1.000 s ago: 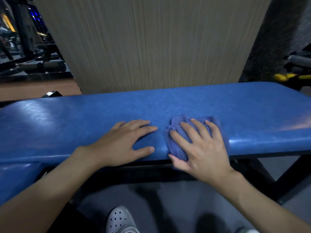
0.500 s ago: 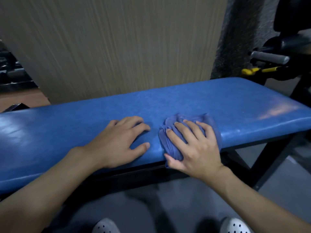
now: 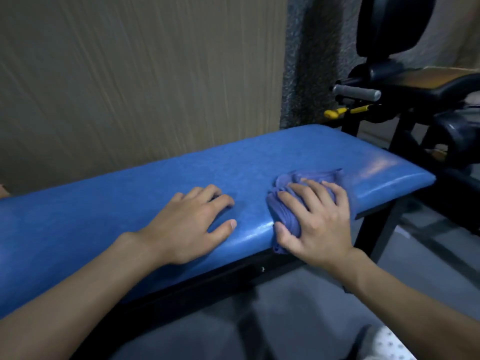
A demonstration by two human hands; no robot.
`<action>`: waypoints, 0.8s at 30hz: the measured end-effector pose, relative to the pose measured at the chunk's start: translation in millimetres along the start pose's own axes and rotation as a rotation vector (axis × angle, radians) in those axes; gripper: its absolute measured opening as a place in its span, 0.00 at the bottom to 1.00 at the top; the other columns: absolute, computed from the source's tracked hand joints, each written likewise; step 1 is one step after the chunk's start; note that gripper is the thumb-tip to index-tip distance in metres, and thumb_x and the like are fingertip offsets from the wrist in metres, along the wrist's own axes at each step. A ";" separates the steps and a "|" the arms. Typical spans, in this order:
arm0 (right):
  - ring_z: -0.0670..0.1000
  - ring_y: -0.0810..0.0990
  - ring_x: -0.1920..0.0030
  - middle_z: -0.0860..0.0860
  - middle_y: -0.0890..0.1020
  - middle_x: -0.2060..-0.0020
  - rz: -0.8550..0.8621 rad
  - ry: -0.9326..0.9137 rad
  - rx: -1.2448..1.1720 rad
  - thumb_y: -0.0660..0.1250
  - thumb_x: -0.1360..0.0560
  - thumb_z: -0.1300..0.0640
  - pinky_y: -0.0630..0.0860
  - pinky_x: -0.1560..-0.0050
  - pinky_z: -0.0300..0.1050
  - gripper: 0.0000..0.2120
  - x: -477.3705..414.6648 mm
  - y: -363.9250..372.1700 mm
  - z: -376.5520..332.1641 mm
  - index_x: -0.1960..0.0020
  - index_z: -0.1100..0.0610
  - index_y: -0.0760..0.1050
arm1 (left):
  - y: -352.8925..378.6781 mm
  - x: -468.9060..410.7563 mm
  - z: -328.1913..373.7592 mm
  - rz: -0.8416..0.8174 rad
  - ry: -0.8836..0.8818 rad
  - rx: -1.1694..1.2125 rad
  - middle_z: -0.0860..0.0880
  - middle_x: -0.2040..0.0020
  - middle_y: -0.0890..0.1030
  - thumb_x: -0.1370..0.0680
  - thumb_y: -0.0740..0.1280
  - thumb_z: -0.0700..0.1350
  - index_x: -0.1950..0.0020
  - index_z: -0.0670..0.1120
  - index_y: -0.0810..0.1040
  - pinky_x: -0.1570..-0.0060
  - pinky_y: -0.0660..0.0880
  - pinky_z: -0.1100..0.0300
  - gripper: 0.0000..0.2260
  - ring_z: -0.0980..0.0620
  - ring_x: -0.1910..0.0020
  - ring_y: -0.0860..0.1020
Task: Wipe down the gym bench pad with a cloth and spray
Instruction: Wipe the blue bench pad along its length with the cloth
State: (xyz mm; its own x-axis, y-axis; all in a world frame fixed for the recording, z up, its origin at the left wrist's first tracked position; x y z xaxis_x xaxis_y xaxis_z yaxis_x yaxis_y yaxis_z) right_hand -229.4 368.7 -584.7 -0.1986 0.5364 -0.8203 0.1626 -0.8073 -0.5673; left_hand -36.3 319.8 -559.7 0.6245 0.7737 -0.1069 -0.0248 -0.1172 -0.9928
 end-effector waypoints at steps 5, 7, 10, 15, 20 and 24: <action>0.63 0.80 0.44 0.59 0.82 0.44 -0.024 -0.226 0.012 0.63 0.28 0.41 0.73 0.45 0.61 0.25 5.1 1.2 46.9 0.42 0.58 0.81 | 3.7 -63.1 36.6 -0.006 0.091 0.056 0.59 0.35 0.67 0.26 0.46 0.67 0.34 0.59 0.67 0.40 0.66 0.53 0.25 0.56 0.34 0.68; 0.63 0.80 0.43 0.59 0.82 0.44 -0.029 -0.198 0.024 0.63 0.28 0.42 0.72 0.44 0.61 0.25 7.5 -2.2 83.0 0.42 0.59 0.81 | 5.8 -86.7 56.5 0.008 0.123 0.087 0.59 0.34 0.67 0.25 0.47 0.66 0.33 0.59 0.67 0.39 0.65 0.53 0.25 0.57 0.33 0.68; 0.62 0.80 0.43 0.58 0.82 0.44 -0.058 -0.104 0.024 0.60 0.26 0.42 0.72 0.45 0.61 0.25 12.2 -5.8 132.8 0.42 0.60 0.81 | 9.0 -115.1 85.4 -0.012 0.129 0.076 0.58 0.34 0.67 0.27 0.44 0.68 0.31 0.60 0.65 0.37 0.65 0.50 0.28 0.54 0.33 0.67; 0.59 0.80 0.43 0.55 0.82 0.45 -0.085 0.132 -0.012 0.57 0.24 0.44 0.70 0.44 0.58 0.23 13.8 -12.6 192.0 0.43 0.59 0.81 | 9.5 -119.5 94.0 0.038 0.088 0.003 0.56 0.38 0.69 0.27 0.40 0.68 0.32 0.61 0.64 0.40 0.68 0.49 0.29 0.49 0.39 0.70; 0.55 0.73 0.36 0.48 0.76 0.39 -0.321 0.531 -0.038 0.50 0.27 0.36 0.66 0.38 0.57 0.26 -6.4 -8.4 227.2 0.37 0.46 0.75 | 10.4 -115.6 96.0 0.044 0.045 0.006 0.57 0.38 0.69 0.28 0.40 0.68 0.31 0.62 0.63 0.41 0.67 0.50 0.30 0.50 0.39 0.70; 0.58 0.55 0.26 0.51 0.61 0.28 -0.566 0.619 0.096 0.49 0.28 0.26 0.52 0.31 0.69 0.30 0.1 -7.9 236.3 0.30 0.36 0.60 | 7.9 -128.5 97.0 0.045 0.022 -0.026 0.58 0.42 0.68 0.30 0.39 0.69 0.33 0.62 0.63 0.43 0.68 0.50 0.30 0.51 0.41 0.70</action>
State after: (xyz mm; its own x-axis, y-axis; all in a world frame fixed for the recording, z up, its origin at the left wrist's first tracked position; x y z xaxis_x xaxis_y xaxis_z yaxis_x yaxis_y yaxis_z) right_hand -459.2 317.0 -563.0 0.3452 0.8817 -0.3217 0.1095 -0.3782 -0.9192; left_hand -192.4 279.8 -559.1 0.6405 0.7532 -0.1500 -0.0330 -0.1681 -0.9852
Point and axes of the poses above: each hand's wrist, its own x-axis away from the middle knuckle, its own y-axis out of the palm, z = x × y, the point moved 7 cm from there along -x, towards the middle knuckle
